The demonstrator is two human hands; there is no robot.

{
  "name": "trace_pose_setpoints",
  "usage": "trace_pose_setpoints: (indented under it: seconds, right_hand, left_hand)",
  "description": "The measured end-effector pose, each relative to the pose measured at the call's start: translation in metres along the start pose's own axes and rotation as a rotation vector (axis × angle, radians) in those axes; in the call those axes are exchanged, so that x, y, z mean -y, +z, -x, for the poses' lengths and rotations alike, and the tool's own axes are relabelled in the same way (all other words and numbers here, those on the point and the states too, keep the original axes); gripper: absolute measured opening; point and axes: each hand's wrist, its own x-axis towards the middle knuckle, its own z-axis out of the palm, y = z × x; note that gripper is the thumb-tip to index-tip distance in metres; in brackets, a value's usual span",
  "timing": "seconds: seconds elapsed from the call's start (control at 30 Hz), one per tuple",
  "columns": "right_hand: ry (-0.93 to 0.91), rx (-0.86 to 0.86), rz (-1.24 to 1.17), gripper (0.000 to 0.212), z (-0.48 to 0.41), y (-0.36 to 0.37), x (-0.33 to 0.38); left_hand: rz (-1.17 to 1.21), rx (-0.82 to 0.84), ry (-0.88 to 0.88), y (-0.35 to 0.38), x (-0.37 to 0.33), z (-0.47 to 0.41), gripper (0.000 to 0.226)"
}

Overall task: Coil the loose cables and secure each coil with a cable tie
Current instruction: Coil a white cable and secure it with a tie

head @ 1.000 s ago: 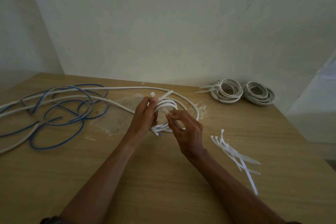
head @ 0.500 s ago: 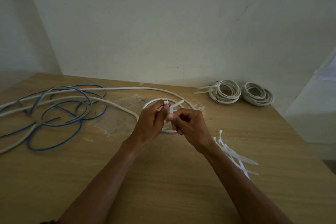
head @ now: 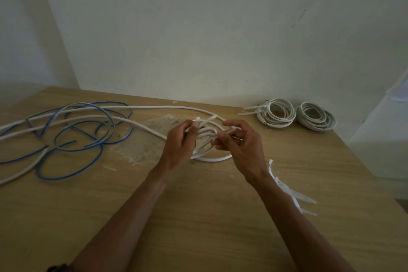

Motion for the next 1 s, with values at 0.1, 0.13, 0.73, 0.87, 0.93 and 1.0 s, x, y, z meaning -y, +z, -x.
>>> trace_pose_setpoints:
  seconds: [0.1, 0.13, 0.73, 0.87, 0.93, 1.0]
  right_hand:
    - [0.12, -0.074, -0.092, 0.012, 0.002, 0.005, -0.008]
    - [0.154, -0.099, -0.111, 0.013, 0.002, 0.006, -0.01]
    - [0.081, 0.327, -0.062, 0.019, 0.014, 0.016, 0.011]
    - [-0.118, 0.167, 0.243, 0.018, 0.01, 0.012, 0.003]
    - [-0.047, 0.192, 0.198, 0.017, 0.01, 0.011, 0.003]
    - [0.019, 0.187, 0.149, 0.014, 0.011, 0.011, 0.004]
  left_hand:
    - [0.15, -0.01, -0.102, -0.005, 0.0, -0.001, 0.033]
    - [0.208, -0.02, -0.132, -0.005, -0.001, -0.002, 0.033]
    - [-0.041, -0.121, 0.084, -0.009, -0.001, -0.005, 0.016]
    - [-0.126, -0.004, 0.181, -0.003, 0.003, -0.002, 0.03]
    - [-0.173, 0.021, 0.208, -0.001, 0.007, -0.001, 0.032]
    - [-0.193, 0.009, 0.228, 0.0, 0.01, -0.001, 0.028]
